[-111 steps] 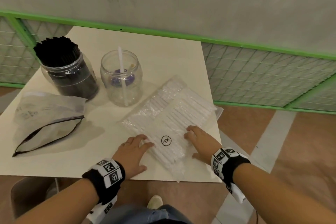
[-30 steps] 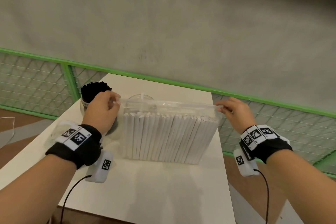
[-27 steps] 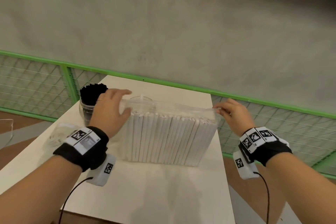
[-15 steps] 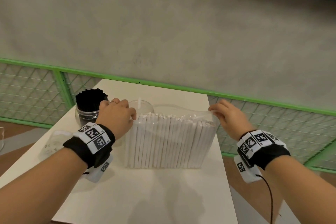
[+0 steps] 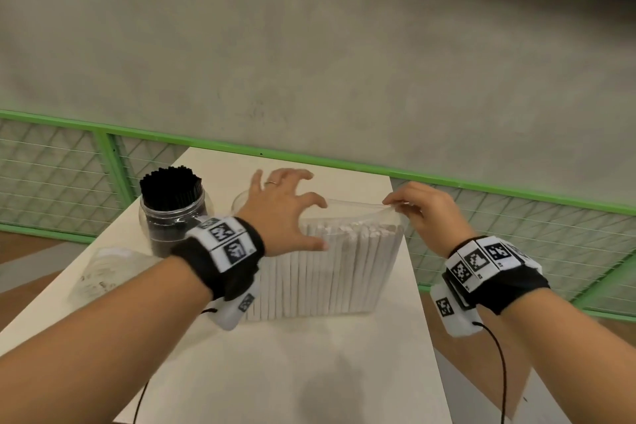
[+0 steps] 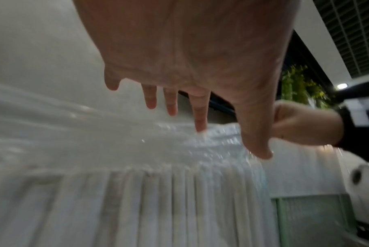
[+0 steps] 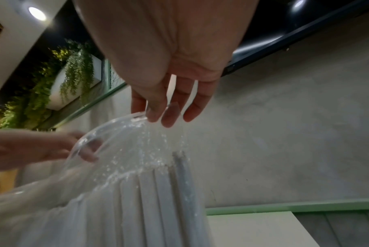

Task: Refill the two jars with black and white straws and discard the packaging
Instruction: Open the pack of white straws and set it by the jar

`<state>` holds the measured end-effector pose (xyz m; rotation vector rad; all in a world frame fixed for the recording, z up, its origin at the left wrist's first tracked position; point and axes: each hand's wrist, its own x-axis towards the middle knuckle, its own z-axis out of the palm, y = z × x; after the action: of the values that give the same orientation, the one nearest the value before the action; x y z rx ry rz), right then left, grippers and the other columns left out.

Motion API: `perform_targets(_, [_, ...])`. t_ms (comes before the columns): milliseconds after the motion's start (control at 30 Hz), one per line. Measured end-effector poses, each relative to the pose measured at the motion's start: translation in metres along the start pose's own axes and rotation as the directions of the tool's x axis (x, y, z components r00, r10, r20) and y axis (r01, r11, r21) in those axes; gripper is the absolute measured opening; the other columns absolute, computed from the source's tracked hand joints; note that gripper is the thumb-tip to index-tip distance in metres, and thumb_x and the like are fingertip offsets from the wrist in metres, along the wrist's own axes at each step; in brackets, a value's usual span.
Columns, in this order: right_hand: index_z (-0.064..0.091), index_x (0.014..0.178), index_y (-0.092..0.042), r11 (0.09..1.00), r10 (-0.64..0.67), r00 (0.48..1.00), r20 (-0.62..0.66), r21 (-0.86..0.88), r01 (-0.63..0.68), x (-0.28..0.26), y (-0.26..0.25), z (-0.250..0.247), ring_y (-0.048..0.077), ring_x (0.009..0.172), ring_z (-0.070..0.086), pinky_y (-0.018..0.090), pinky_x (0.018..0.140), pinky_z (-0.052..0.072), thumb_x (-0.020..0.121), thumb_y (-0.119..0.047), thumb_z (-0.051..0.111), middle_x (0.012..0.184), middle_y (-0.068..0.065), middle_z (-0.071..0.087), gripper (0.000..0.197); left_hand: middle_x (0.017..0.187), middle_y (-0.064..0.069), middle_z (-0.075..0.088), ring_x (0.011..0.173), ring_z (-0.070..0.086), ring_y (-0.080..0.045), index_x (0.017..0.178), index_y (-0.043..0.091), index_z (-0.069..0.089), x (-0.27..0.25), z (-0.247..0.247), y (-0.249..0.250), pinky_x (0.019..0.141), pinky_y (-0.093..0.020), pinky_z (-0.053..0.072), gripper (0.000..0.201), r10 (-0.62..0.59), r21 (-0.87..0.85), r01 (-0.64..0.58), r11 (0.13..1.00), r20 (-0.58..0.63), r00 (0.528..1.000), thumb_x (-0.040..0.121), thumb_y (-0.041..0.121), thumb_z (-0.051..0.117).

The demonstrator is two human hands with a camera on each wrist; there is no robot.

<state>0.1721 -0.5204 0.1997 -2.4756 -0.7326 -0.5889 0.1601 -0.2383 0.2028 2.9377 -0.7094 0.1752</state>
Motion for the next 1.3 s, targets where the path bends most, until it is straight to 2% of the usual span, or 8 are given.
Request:
perform_targets(100, [0.072, 0.094, -0.01, 0.998, 0.023, 0.999, -0.037, 0.059, -0.021, 0.003, -0.008, -0.004, 0.005, 0.085, 0.058, 0.006, 0.078, 0.043, 0.083, 0.011, 0.061, 0.089, -0.006, 0.066, 0.027, 0.147, 0.006, 0.03, 0.134, 0.031, -0.023, 0.129, 0.043, 0.044, 0.02, 0.014, 0.014, 0.11, -0.053, 0.02, 0.06, -0.008, 0.03, 0.004, 1.0, 0.129, 0.992, 0.076, 0.066, 0.056])
perform_targets(233, [0.062, 0.111, -0.027, 0.952, 0.208, 0.975, -0.079, 0.247, -0.183, 0.0, -0.012, -0.003, 0.008, 0.084, 0.06, 0.012, 0.075, 0.046, 0.087, -0.004, 0.065, 0.094, -0.008, 0.065, 0.033, 0.11, 0.007, 0.058, 0.09, 0.053, -0.012, 0.102, 0.03, 0.065, 0.027, 0.021, 0.008, 0.076, -0.029, 0.04, 0.02, -0.022, -0.242, 0.025, 0.97, 0.013, 1.0, 0.093, 0.039, 0.049])
perform_targets(433, [0.04, 0.136, -0.025, 0.812, 0.483, 0.804, 0.347, 0.166, -0.56, -0.037, 0.017, 0.029, 0.013, 0.104, 0.056, 0.034, 0.089, 0.05, 0.075, -0.049, 0.071, 0.12, -0.007, 0.053, 0.073, 0.094, 0.003, 0.064, 0.087, 0.057, -0.016, 0.093, 0.018, 0.071, 0.016, 0.032, 0.005, 0.077, -0.031, 0.044, 0.015, -0.053, -0.495, -0.004, 0.869, -0.101, 0.993, 0.091, 0.026, 0.058])
perform_targets(533, [0.045, 0.135, -0.015, 0.759, 0.512, 0.705, 0.49, 0.126, -0.639, -0.06, 0.032, 0.053, 0.018, 0.111, 0.057, 0.037, 0.097, 0.048, 0.08, -0.039, 0.072, 0.126, -0.001, 0.057, 0.066, 0.09, 0.003, 0.065, 0.084, 0.058, -0.015, 0.088, 0.021, 0.071, 0.009, 0.026, 0.004, 0.079, -0.028, 0.044, 0.011, -0.101, -0.629, -0.03, 0.776, -0.171, 0.98, 0.09, 0.022, 0.061])
perform_targets(667, [0.06, 0.123, -0.013, 0.732, 0.587, 0.752, 0.3, 0.201, -0.651, -0.067, 0.041, 0.061, 0.021, 0.108, 0.061, 0.043, 0.096, 0.049, 0.077, -0.05, 0.072, 0.116, 0.004, 0.067, 0.061, 0.09, 0.005, 0.066, 0.088, 0.059, -0.008, 0.086, 0.027, 0.07, 0.004, 0.014, 0.0, 0.078, -0.01, 0.04, 0.011, -0.166, -0.732, -0.023, 0.68, -0.185, 0.969, 0.089, 0.02, 0.062])
perform_targets(833, [0.065, 0.105, -0.018, 0.706, 0.586, 0.803, 0.108, 0.418, -0.572, -0.047, 0.027, 0.028, 0.017, 0.095, 0.064, 0.033, 0.088, 0.05, 0.079, -0.022, 0.074, 0.099, -0.002, 0.069, 0.028, 0.094, 0.009, 0.069, 0.094, 0.061, -0.002, 0.089, 0.03, 0.07, -0.002, 0.008, -0.016, 0.081, -0.014, 0.042, 0.009, -0.273, -0.811, 0.05, 0.584, -0.138, 0.952, 0.088, 0.023, 0.064])
perform_targets(967, [0.066, 0.105, -0.019, 0.758, 0.55, 0.835, 0.017, 0.409, -0.508, -0.031, 0.017, 0.003, 0.013, 0.091, 0.061, 0.028, 0.083, 0.046, 0.084, -0.022, 0.07, 0.096, -0.006, 0.067, 0.021, 0.096, 0.006, 0.071, 0.094, 0.063, 0.0, 0.098, 0.023, 0.071, -0.006, 0.008, -0.023, 0.078, -0.007, 0.041, 0.012, -0.314, -0.842, 0.097, 0.531, -0.089, 0.945, 0.088, 0.021, 0.064])
perform_targets(1300, [0.071, 0.107, -0.01, 0.923, 0.383, 0.917, -0.11, 0.093, -0.374, -0.006, 0.008, -0.017, 0.016, 0.094, 0.061, 0.028, 0.087, 0.044, 0.09, -0.014, 0.064, 0.097, -0.003, 0.067, 0.019, 0.114, 0.006, 0.063, 0.101, 0.064, -0.01, 0.109, 0.021, 0.065, -0.018, 0.022, -0.024, 0.08, -0.031, 0.049, 0.022, -0.361, -0.91, 0.194, 0.367, 0.052, 0.931, 0.099, 0.022, 0.045])
